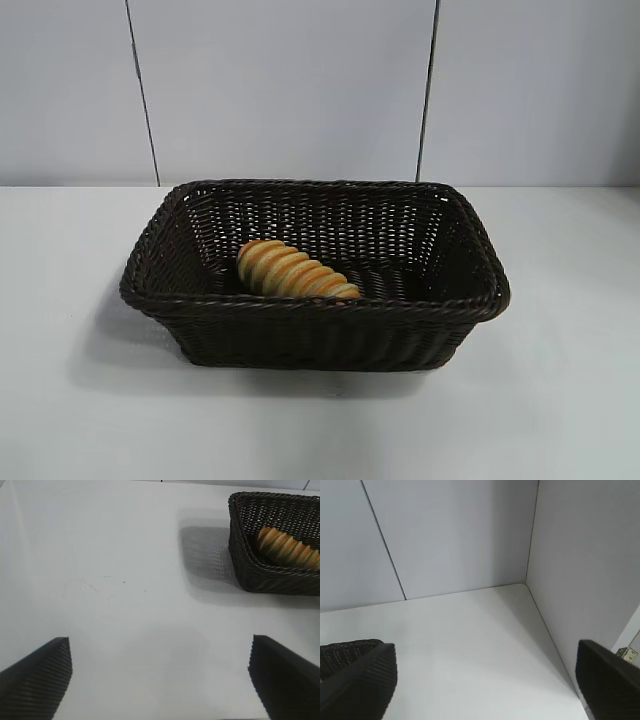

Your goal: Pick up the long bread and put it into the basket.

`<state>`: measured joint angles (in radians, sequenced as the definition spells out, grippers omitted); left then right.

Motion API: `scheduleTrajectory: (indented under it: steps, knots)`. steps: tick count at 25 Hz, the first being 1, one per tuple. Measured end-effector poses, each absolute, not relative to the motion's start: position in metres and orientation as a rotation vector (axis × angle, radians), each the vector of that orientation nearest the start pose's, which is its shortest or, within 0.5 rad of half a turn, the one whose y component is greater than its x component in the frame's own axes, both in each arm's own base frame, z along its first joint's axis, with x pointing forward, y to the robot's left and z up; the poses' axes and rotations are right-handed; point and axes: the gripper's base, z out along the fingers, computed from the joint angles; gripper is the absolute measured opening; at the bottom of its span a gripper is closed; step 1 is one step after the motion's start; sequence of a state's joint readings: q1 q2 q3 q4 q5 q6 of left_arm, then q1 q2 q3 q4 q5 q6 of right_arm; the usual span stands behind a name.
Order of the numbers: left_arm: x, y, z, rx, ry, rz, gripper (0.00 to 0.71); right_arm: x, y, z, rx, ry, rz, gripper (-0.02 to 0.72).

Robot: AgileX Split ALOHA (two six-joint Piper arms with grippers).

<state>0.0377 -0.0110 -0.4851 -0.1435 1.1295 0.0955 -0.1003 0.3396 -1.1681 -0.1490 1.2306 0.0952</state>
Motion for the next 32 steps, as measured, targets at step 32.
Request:
scheduleTrajectory:
  steps: [32]
  knots:
    - [-0.008,-0.012,0.268,0.073,2.108,-0.094,0.694,0.016,-0.002,0.271,0.127,2.304,-0.056,0.695]
